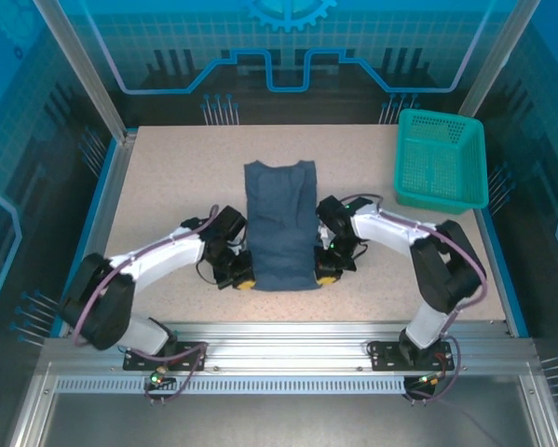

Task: Fold and stack the t-shirts

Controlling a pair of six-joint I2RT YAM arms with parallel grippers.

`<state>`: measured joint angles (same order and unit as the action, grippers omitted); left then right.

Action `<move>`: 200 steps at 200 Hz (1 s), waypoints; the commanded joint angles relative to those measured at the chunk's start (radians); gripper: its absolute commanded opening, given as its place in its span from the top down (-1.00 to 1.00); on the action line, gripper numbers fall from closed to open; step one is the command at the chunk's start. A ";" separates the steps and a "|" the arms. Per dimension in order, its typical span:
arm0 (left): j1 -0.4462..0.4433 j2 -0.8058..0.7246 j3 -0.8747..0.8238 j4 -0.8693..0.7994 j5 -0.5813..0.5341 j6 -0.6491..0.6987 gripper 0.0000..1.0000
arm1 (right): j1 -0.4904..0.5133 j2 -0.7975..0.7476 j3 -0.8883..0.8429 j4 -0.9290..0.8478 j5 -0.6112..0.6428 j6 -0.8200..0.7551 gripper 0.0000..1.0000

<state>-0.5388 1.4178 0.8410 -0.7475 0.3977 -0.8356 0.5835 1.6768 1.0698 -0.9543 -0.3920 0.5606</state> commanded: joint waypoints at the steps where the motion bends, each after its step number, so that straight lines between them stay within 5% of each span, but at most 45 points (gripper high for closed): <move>1: -0.058 -0.120 -0.055 -0.135 0.112 -0.005 1.00 | 0.070 -0.118 -0.055 -0.137 -0.111 -0.059 1.00; 32: -0.143 -0.307 -0.080 -0.197 0.090 -0.122 1.00 | 0.119 -0.294 -0.105 -0.200 -0.147 -0.002 1.00; 72: -0.140 -0.462 0.095 -0.153 -0.152 -0.140 1.00 | 0.026 -0.437 -0.057 -0.176 -0.183 0.080 1.00; 149: 0.040 -0.309 0.204 -0.001 -0.082 -0.180 1.00 | -0.240 -0.277 0.150 -0.193 -0.257 0.024 1.00; 200: 0.172 -0.120 0.245 0.162 0.004 -0.226 1.00 | -0.300 -0.103 0.322 -0.179 -0.241 0.013 1.00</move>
<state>-0.4084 1.2201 1.0336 -0.6830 0.3416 -1.0313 0.3099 1.5120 1.2972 -1.1221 -0.6182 0.5919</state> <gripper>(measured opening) 0.061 0.043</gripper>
